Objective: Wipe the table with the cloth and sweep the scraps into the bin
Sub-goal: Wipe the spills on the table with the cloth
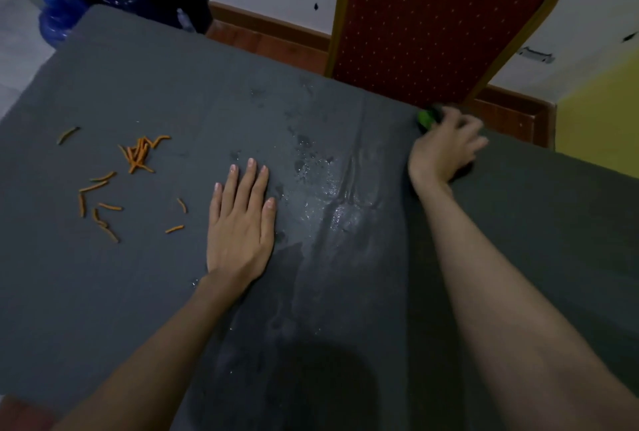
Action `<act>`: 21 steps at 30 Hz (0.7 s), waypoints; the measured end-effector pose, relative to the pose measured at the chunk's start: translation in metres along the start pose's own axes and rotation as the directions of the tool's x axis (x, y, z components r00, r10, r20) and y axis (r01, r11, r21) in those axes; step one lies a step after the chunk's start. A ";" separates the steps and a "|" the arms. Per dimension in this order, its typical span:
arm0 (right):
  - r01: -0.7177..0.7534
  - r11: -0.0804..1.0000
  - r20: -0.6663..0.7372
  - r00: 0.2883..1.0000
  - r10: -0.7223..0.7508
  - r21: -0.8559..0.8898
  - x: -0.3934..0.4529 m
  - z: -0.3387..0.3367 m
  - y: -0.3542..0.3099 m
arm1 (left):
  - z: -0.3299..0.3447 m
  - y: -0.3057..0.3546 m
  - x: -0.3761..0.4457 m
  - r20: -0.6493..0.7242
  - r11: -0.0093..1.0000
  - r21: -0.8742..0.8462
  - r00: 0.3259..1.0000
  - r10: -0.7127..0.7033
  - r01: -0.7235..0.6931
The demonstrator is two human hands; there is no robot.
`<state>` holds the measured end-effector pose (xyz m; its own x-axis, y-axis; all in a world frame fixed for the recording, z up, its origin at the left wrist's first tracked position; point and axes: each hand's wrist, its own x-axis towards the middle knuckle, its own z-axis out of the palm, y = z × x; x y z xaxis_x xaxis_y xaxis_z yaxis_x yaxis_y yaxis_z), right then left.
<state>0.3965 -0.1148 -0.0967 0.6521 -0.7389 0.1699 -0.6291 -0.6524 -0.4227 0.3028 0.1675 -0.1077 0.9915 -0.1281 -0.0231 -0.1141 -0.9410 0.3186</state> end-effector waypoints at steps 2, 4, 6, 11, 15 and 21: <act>0.162 0.987 0.075 0.984 -0.163 0.012 -0.014 0.019 -0.043 | 0.001 -0.001 0.000 0.000 1.000 0.003 1.000 0.003 -0.003; 0.389 0.919 0.178 0.901 -0.395 0.065 -0.044 0.031 -0.082 | 0.001 -0.002 0.001 -0.003 1.000 0.008 1.000 0.003 -0.003; 0.602 0.784 0.243 0.746 -0.620 0.151 -0.081 0.031 -0.098 | 0.000 -0.002 0.001 -0.001 1.000 0.003 1.000 0.006 -0.006; 0.727 0.546 0.188 0.519 -0.834 0.416 -0.074 0.009 -0.060 | -0.001 -0.003 0.000 -0.010 1.000 -0.019 1.000 0.003 -0.003; 0.368 0.911 0.084 0.918 -0.388 0.188 -0.024 0.024 -0.073 | 0.001 -0.003 0.000 -0.017 1.000 -0.001 1.000 -0.014 0.014; 0.540 0.827 0.237 0.792 -0.562 0.155 -0.064 0.055 -0.155 | -0.004 -0.002 0.002 0.004 1.000 -0.026 1.000 0.004 -0.004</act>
<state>0.4758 0.0426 -0.0913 0.9706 -0.1789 0.1608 -0.1027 -0.9127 -0.3955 0.3058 0.1706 -0.1051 0.9908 -0.1332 -0.0258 -0.1164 -0.9320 0.3432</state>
